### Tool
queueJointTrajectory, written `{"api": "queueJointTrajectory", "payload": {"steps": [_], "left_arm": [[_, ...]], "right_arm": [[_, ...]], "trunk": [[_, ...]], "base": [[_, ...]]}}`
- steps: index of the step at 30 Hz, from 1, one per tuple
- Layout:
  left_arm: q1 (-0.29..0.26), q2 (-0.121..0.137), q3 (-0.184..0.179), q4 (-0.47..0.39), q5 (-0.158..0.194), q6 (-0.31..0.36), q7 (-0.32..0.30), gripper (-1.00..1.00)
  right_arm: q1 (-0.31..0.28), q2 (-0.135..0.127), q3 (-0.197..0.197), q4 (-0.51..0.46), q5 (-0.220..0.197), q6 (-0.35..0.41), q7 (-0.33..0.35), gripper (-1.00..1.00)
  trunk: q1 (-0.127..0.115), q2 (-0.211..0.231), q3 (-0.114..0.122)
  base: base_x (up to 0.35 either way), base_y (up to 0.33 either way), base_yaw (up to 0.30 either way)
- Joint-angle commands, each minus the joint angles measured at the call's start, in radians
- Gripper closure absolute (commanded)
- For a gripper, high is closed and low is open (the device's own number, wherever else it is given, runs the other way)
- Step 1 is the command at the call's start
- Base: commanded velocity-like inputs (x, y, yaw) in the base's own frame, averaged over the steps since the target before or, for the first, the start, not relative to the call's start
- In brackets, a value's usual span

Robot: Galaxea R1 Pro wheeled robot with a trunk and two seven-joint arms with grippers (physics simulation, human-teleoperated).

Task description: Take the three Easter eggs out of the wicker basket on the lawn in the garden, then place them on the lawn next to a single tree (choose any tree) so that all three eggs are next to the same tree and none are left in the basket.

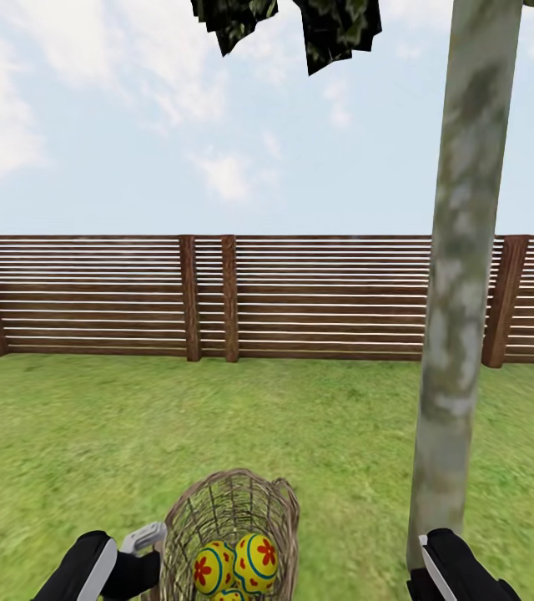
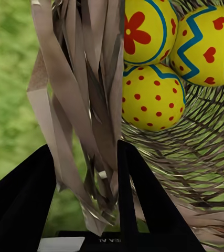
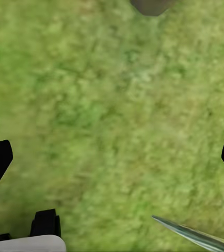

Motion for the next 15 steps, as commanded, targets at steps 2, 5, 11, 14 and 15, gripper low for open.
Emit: {"api": "queueJointTrajectory", "payload": {"steps": [2, 5, 11, 14, 15], "left_arm": [[-0.001, 0.0, 0.003, -0.001, 0.01, 0.006, -0.008, 1.0], [-0.001, -0.001, 0.003, -0.001, 0.01, 0.006, -0.007, 1.0], [-0.001, -0.001, 0.003, -0.001, 0.01, 0.006, -0.005, 1.0], [-0.001, -0.001, 0.003, -0.001, 0.01, 0.006, -0.004, 1.0], [-0.001, -0.001, 0.003, -0.001, 0.01, 0.006, -0.004, 1.0]], "right_arm": [[-0.001, -0.002, 0.005, -0.001, -0.002, 0.006, -0.004, -1.0], [-0.001, -0.002, 0.005, -0.001, -0.002, 0.006, -0.004, -1.0], [-0.001, -0.002, 0.005, -0.001, -0.002, 0.008, -0.004, -1.0], [-0.001, 0.0, 0.005, -0.001, -0.002, 0.007, -0.004, -1.0], [-0.001, -0.001, 0.005, -0.001, -0.002, 0.007, -0.004, -1.0]], "trunk": [[0.008, -0.015, -0.007], [0.019, -0.036, -0.017], [0.042, -0.078, -0.036], [0.054, -0.099, -0.045], [0.057, -0.106, -0.048]], "base": [[0.002, 0.0, 0.0], [0.0, 0.0, 0.0], [0.0, 0.0, 0.0], [0.0, 0.0, 0.0], [0.0, 0.0, 0.0]]}}
